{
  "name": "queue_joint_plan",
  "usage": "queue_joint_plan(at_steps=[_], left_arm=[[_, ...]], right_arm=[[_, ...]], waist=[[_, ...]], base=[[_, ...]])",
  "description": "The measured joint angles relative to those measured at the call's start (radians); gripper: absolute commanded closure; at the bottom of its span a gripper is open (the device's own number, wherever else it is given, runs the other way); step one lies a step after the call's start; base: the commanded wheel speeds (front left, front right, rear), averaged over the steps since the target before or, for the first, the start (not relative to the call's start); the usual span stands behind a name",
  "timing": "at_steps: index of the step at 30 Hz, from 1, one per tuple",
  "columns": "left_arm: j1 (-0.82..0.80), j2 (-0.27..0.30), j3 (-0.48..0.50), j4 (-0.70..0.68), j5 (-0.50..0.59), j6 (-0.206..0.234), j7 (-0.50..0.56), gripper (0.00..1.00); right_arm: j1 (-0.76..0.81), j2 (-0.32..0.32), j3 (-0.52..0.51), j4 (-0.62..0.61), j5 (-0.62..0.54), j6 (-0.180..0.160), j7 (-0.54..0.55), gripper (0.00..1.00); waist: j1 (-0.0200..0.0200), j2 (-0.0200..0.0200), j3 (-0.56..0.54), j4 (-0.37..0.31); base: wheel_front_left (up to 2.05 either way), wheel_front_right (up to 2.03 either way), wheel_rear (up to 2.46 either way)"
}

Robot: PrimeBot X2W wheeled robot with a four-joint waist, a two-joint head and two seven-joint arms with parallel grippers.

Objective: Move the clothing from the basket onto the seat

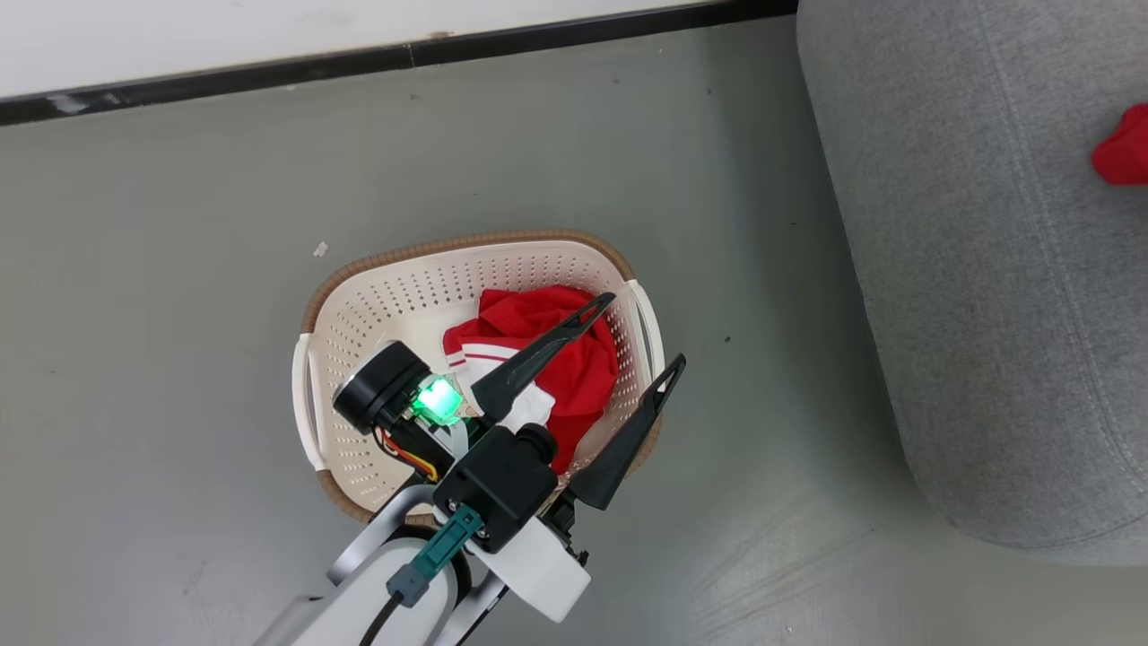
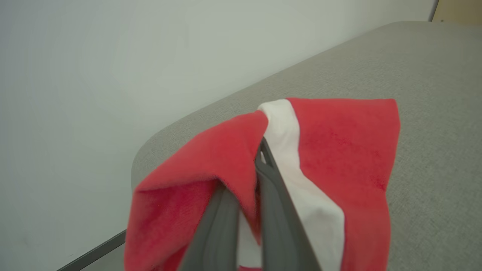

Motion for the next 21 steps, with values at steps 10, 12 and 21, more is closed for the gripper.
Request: queue_joint_plan(at_steps=[10, 12, 21], left_arm=[[-0.039, 0.0, 0.006, -0.005, 0.002, -0.008, -0.001, 0.0], [-0.046, 0.001, 0.011, -0.003, 0.002, -0.008, -0.002, 0.0], [-0.052, 0.001, 0.028, 0.036, 0.002, -0.009, -0.028, 0.0]], right_arm=[[-0.015, 0.039, -0.014, -0.047, 0.0, 0.0, -0.002, 1.0], [-0.017, 0.059, -0.006, -0.063, -0.003, 0.0, -0.003, 0.9], [0.04, 0.107, 0.029, -0.113, -0.017, 0.0, -0.003, 0.0]], waist=[[0.0, 0.0, 0.05, 0.011], [0.0, 0.0, 0.056, 0.006], [0.0, 0.0, 0.048, -0.026]], base=[[0.0, 0.0, 0.0], [0.0, 0.0, 0.0], [0.0, 0.0, 0.0]])
